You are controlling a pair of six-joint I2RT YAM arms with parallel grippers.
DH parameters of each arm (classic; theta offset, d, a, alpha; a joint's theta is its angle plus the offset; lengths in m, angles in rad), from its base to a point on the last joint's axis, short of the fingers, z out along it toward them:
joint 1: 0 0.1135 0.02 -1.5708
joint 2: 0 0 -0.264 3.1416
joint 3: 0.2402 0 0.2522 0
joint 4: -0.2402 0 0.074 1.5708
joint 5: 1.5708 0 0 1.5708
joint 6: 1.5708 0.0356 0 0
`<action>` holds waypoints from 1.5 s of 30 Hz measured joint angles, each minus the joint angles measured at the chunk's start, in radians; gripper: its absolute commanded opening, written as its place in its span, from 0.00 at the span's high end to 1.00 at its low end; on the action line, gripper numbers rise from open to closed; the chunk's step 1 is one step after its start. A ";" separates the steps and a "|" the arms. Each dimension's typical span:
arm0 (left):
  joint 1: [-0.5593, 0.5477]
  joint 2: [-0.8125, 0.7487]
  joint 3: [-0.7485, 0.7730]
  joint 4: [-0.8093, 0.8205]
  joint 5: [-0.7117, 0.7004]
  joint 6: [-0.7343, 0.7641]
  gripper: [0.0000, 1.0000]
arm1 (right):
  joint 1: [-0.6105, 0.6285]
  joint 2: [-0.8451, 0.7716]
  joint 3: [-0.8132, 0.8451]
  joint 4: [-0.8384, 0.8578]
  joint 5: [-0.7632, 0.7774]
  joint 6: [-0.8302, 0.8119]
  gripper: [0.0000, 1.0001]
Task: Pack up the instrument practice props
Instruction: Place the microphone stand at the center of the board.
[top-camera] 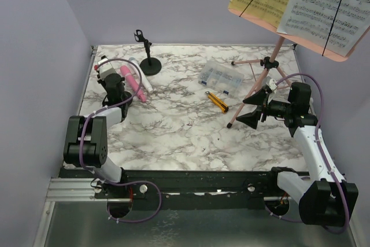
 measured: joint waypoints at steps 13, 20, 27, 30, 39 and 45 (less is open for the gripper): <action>0.056 0.214 0.189 0.061 -0.016 0.074 1.00 | 0.000 0.000 -0.001 0.000 0.000 0.000 0.00; 0.061 0.325 0.311 0.081 -0.027 0.092 0.82 | 0.000 0.000 -0.001 0.000 0.000 0.000 0.00; 0.061 0.372 0.357 0.095 -0.037 0.099 0.39 | 0.000 0.000 -0.001 0.000 0.002 -0.004 0.00; 0.061 0.373 0.362 0.101 -0.037 0.101 0.27 | 0.000 0.000 -0.001 0.000 0.002 -0.007 0.00; 0.061 0.342 0.354 0.090 -0.036 0.106 0.01 | 0.000 0.000 -0.002 0.000 0.009 -0.008 0.00; 0.061 0.183 0.280 0.047 -0.038 0.061 0.01 | 0.000 0.000 -0.002 0.000 0.011 -0.008 0.00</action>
